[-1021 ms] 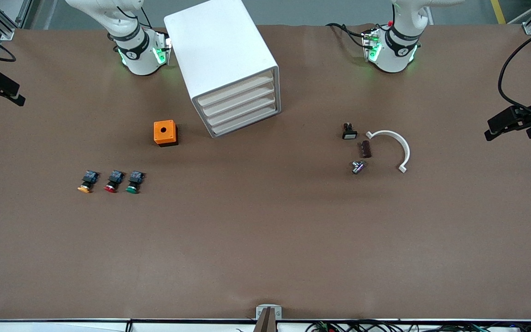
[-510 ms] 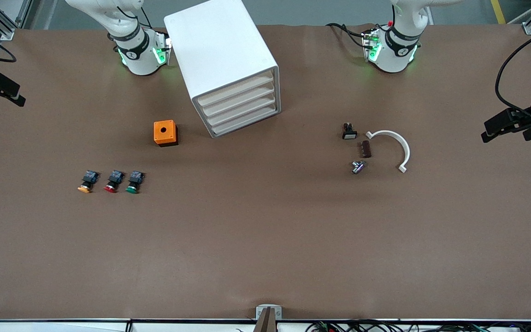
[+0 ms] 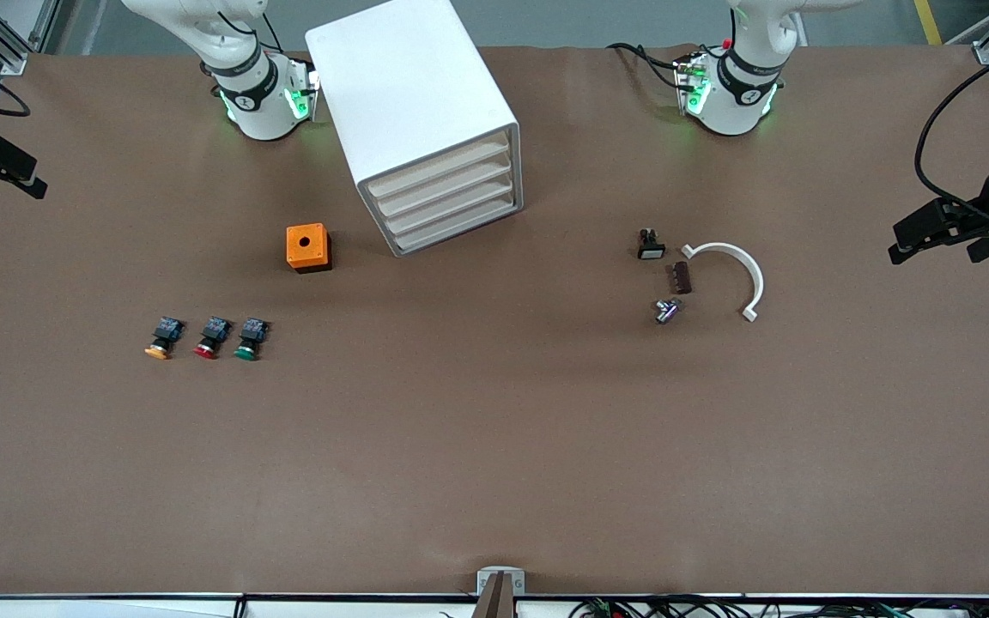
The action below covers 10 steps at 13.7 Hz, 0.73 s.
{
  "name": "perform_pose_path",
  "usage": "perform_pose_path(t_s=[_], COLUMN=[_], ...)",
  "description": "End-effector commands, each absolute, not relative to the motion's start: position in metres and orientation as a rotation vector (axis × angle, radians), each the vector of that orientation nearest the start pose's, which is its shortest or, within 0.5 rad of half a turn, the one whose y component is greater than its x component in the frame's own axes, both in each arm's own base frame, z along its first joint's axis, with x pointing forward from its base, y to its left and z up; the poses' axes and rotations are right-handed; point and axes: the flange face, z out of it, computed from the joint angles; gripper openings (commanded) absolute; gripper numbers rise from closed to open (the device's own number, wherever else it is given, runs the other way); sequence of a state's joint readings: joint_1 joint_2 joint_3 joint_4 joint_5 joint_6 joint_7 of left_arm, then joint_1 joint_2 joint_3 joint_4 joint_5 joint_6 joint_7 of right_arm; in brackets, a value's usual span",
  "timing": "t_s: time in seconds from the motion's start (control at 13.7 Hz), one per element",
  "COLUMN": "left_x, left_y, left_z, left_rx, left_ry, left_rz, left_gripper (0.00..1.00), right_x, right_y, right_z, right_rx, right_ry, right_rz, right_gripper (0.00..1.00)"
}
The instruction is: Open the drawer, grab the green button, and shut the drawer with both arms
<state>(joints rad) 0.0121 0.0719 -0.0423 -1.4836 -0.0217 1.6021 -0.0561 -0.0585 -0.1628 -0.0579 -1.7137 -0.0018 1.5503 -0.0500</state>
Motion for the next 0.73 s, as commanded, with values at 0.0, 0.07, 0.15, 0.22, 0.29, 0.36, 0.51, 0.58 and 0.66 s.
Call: perform_pose_path(t_s=[0.0,0.07,0.15,0.22,0.29,0.36,0.51,0.58,0.66], left_x=[0.5811,0.581,0.581,0.5809,0.5809,0.5809,0.5809,0.581,0.581], left_y=[-0.017,-0.0173,-0.0179,-0.019,-0.0196,-0.0198,-0.0184,-0.0175,-0.0176], left_z=[0.6343,0.6342,0.6342,0.6342,0.6342,0.6342,0.6342,0.6342,0.6342], left_rx=[-3.147,-3.15,-3.149,-3.151,-3.149,-3.151,-3.154,-3.154,-3.155], left_ry=[-0.044,-0.046,-0.044,-0.041,-0.039,-0.039,-0.044,-0.046,-0.046], left_rz=[-0.07,-0.067,-0.067,-0.067,-0.067,-0.067,-0.067,-0.067,-0.067], left_gripper=[1.0,1.0,1.0,1.0,1.0,1.0,1.0,1.0,1.0], right_x=[0.4871,0.4872,0.4875,0.4879,0.4883,0.4883,0.4884,0.4884,0.4886], right_y=[-0.0605,-0.0606,-0.0606,-0.0606,-0.0599,-0.0599,-0.06,-0.0599,-0.06], right_z=[0.6434,0.6435,0.6438,0.644,0.6443,0.6443,0.6445,0.6437,0.6446], right_rx=[-3.131,-3.131,-3.131,-3.132,-3.132,-3.132,-3.132,-3.132,-3.132], right_ry=[0.126,0.126,0.126,0.126,0.123,0.123,0.123,0.123,0.123], right_rz=[-0.024,-0.027,-0.032,-0.036,-0.041,-0.041,-0.044,-0.041,-0.046], right_gripper=[1.0,1.0,1.0,1.0,1.0,1.0,1.0,1.0,1.0])
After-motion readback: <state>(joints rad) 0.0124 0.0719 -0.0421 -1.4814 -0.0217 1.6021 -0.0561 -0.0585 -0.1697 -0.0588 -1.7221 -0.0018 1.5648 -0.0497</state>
